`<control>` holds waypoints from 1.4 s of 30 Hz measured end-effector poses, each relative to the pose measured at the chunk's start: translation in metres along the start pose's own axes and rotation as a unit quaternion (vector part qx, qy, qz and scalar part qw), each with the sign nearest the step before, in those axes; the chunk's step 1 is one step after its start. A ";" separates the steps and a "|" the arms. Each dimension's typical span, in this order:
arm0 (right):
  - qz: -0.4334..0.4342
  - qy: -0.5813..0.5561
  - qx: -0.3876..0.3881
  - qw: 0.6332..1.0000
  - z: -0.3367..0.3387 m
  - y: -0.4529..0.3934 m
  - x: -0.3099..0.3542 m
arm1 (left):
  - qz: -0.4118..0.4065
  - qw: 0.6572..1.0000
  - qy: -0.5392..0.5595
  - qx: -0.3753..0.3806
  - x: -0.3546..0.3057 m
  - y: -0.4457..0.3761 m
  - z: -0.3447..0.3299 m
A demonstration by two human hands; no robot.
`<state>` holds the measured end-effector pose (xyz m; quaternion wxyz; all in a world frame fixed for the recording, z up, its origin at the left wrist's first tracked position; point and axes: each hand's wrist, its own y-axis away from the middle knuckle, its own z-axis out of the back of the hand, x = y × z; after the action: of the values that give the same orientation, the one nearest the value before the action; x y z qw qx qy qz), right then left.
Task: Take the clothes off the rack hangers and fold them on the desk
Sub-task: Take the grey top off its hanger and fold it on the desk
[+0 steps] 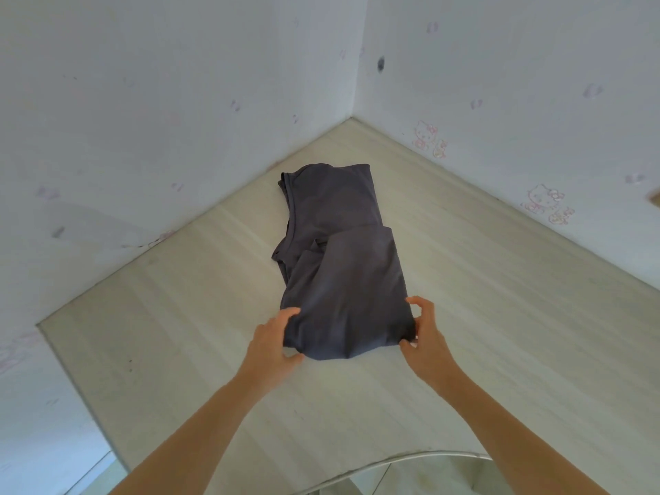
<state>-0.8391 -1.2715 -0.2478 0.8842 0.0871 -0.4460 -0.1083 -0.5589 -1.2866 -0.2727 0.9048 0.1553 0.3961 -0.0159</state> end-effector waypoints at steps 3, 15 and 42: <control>0.052 0.135 0.039 0.989 -0.005 0.003 -0.015 | -0.019 0.983 -0.178 -0.050 0.000 0.000 -0.013; 0.096 0.045 -0.127 0.986 0.039 0.017 0.033 | -0.194 0.964 -0.045 -0.175 -0.015 0.016 0.054; 0.020 -0.033 -0.181 0.983 0.023 -0.098 0.095 | 0.149 0.918 0.326 -0.168 -0.052 -0.095 0.092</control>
<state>-0.8138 -1.3929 -0.1863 0.8719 -0.0869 -0.4499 -0.1724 -0.5439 -1.4089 -0.2017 0.7303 0.0542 0.6383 0.2372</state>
